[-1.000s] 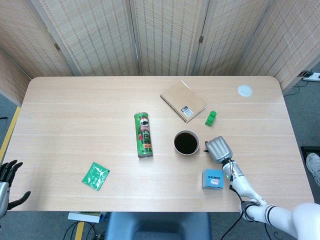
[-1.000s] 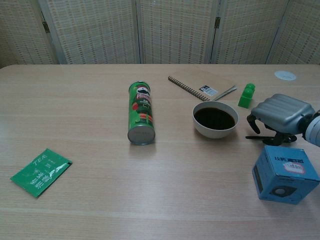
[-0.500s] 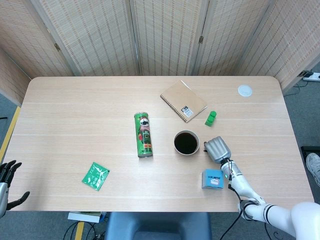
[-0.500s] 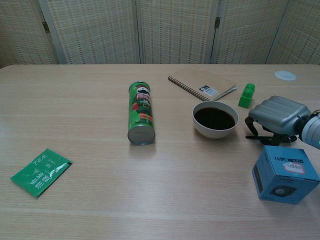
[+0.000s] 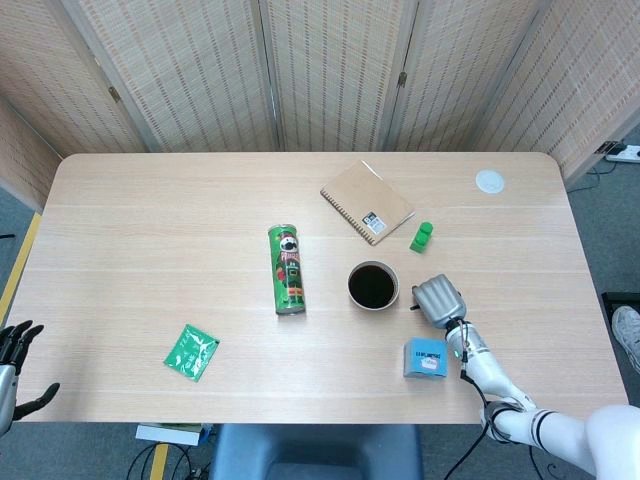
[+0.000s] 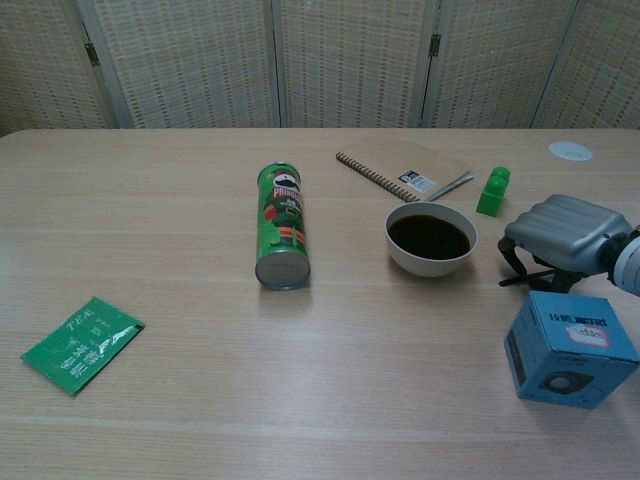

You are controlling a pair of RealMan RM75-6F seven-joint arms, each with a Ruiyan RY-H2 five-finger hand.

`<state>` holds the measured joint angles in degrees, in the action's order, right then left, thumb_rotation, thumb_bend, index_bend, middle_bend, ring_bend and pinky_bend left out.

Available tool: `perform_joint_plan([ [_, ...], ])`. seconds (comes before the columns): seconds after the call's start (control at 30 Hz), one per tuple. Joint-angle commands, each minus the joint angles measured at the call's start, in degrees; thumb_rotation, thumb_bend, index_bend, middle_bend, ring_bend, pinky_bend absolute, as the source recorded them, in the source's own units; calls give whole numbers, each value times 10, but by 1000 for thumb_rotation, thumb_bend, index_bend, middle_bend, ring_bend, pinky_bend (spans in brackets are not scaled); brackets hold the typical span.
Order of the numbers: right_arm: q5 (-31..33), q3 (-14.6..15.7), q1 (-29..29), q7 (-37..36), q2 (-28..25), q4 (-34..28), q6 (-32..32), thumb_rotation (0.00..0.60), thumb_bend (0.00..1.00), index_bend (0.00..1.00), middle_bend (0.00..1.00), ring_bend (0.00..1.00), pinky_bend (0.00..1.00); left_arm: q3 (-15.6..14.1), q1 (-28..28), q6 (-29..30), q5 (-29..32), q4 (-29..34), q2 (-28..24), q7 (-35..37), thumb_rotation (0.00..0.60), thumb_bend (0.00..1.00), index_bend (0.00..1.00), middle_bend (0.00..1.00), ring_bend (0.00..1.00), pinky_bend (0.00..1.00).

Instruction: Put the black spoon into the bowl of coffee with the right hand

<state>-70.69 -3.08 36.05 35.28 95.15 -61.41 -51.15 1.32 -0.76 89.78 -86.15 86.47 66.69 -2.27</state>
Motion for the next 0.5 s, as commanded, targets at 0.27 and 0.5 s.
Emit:
perform_joint_plan([
  [0.27,-7,3,0,-7,2,4,0,600,325,571,1000,1000,1000,0,-1,1,0,0,0,0,600,227,175,138,123,168],
  [0.5,-13,3,1,-11,-3,0,-3,600,344,584,1000,1000,1000,-1,-2,2,0,0,0,0,600,227,175,138,123,168],
])
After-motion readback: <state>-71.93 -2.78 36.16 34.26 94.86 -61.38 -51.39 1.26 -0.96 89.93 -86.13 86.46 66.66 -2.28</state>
